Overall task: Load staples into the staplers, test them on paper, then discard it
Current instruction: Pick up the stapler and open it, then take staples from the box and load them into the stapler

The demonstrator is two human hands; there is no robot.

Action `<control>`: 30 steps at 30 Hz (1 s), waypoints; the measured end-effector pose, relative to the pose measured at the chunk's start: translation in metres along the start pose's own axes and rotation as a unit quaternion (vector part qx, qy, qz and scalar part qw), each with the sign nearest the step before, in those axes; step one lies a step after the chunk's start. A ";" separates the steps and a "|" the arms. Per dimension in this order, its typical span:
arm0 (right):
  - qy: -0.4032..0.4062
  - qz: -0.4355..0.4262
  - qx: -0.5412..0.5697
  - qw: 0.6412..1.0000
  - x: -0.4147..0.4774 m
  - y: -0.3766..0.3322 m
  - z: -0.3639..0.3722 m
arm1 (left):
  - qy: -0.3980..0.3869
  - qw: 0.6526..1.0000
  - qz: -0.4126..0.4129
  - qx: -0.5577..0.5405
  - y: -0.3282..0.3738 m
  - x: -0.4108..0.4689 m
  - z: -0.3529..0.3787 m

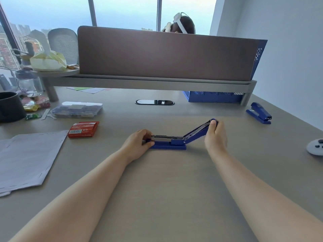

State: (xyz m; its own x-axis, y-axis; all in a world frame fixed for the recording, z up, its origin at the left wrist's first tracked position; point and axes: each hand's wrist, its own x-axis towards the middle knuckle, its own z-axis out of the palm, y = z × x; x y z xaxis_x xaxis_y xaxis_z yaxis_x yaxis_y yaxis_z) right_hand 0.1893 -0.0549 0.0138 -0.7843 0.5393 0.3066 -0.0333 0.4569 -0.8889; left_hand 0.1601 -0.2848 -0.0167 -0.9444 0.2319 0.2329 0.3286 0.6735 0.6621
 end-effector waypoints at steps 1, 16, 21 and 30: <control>0.007 0.011 -0.014 1.000 0.000 0.005 -0.002 | -0.002 1.000 0.005 0.002 0.000 0.000 0.000; -0.107 0.057 -0.226 0.967 0.002 0.036 -0.011 | 0.009 0.998 0.022 0.051 -0.001 -0.005 -0.005; -0.079 0.007 -0.278 0.957 -0.008 0.026 -0.010 | -0.023 0.996 0.022 0.088 0.004 -0.007 -0.004; -0.184 -0.225 -0.162 0.943 -0.049 -0.048 0.094 | 0.055 0.977 -0.076 0.190 -0.042 -0.013 -0.069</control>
State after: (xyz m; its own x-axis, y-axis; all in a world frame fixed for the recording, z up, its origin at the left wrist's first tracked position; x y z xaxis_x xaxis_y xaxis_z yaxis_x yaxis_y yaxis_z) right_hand 0.1707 -0.1696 0.0094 -0.8998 -0.0164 0.4359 -0.2706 0.8048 -0.5283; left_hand 0.1587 -0.3644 0.0022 -0.9692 0.0456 0.2420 0.1396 0.9113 0.3874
